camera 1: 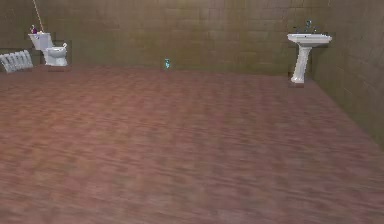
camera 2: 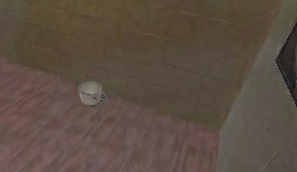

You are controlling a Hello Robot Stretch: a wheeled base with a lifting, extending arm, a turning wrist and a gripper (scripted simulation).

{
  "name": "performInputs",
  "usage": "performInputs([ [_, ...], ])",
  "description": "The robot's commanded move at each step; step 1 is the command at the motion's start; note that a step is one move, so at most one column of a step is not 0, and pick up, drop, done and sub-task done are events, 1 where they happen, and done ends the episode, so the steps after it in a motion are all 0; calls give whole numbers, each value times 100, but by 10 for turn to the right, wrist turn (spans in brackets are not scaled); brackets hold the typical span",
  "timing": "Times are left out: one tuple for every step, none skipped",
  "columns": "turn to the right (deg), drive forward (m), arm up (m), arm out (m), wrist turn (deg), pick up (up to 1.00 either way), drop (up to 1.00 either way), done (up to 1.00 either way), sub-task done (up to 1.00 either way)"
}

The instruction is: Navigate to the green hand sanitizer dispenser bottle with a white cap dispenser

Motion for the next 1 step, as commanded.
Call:
performInputs([
  [120, 0, 0, 0, 0, 0, 0, 0, 0],
])
